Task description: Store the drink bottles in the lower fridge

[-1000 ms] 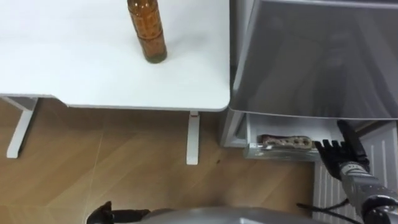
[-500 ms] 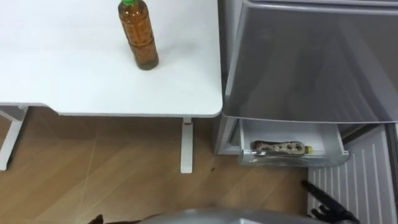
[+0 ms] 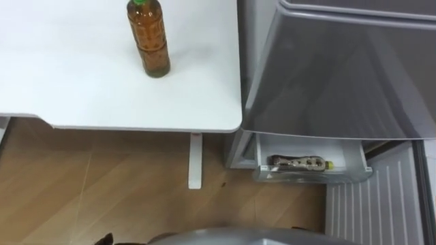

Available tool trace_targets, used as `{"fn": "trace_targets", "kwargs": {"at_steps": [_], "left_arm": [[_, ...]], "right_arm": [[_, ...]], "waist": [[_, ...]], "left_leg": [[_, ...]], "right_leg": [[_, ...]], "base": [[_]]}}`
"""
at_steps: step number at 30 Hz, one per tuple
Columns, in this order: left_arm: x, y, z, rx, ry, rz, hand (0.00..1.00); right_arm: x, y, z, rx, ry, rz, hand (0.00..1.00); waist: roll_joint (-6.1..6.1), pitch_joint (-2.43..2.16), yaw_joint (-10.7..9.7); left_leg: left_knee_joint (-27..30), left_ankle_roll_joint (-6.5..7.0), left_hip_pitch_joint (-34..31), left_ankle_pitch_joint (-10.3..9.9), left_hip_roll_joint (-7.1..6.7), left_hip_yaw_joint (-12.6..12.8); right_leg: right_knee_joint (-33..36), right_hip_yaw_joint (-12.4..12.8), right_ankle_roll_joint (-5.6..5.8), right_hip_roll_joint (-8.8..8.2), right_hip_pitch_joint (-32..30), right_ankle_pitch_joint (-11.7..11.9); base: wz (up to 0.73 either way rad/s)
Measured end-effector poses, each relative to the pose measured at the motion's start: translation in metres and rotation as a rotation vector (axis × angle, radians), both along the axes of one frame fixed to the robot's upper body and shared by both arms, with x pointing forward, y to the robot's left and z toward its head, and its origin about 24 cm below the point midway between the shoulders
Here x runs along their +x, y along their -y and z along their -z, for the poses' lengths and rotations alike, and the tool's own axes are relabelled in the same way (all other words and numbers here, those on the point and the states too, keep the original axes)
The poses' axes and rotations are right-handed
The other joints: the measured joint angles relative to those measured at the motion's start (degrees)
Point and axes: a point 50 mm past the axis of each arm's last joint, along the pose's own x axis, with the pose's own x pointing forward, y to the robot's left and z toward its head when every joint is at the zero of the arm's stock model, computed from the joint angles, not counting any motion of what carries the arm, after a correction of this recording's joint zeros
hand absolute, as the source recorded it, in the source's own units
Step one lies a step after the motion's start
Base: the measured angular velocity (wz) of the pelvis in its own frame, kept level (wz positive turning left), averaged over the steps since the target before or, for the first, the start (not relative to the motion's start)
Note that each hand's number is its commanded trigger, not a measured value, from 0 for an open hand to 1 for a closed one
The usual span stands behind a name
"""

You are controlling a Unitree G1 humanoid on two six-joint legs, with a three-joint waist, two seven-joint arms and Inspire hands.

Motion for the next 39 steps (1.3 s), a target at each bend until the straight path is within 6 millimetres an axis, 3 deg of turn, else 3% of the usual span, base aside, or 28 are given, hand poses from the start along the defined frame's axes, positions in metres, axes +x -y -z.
{"fn": "trace_targets", "kwargs": {"at_steps": [4, 9, 23, 34, 39], "left_arm": [[0.003, 0.000, 0.000, -0.016, 0.013, -0.017, 0.00], [0.003, 0.000, 0.000, -0.016, 0.011, 0.000, 0.00], [0.020, 0.013, 0.002, 0.006, 0.051, -0.043, 0.00], [0.024, 0.001, -0.002, 0.081, 0.126, -0.333, 0.00], [0.045, -0.008, -0.013, 0.151, 0.234, -0.478, 0.00]], "right_arm": [[-0.007, -0.001, 0.000, 0.007, -0.016, -0.002, 0.00], [-0.008, -0.003, 0.001, 0.003, -0.052, -0.125, 0.00], [0.012, 0.001, -0.001, -0.081, -0.011, -0.343, 0.00], [0.012, 0.000, 0.000, -0.086, -0.018, -0.361, 0.00], [0.010, 0.001, -0.001, -0.104, -0.016, -0.370, 0.00]], "waist": [[0.32, 0.08, -0.1], [0.35, 0.09, 0.1], [1.36, 0.02, 1.7], [1.37, 0.05, 2.2], [1.49, 0.01, 3.7]], "left_leg": [[-0.1, -0.11, 0.5, -0.4, 0.19, -0.3], [0.1, -0.21, 0.5, -0.4, 0.21, -0.3], [1.0, -0.34, 0.3, -1.2, 0.28, -0.4], [0.7, -0.27, 1.1, -1.3, 0.33, -0.7], [1.1, -0.19, 1.1, -1.4, 0.28, -1.1]], "right_leg": [[-0.1, -0.5, 0.00, 0.20, 0.6, 0.0], [0.0, -0.1, -0.04, 0.42, 0.6, 0.0], [-0.1, 0.4, -0.16, 0.88, 0.3, 0.1], [-0.1, 0.2, -0.16, 0.88, 1.1, 0.1], [-0.1, 0.1, -0.16, 0.82, 1.4, 0.1]], "base": [[0.03], [-0.03], [-0.04], [0.00], [0.01]]}}
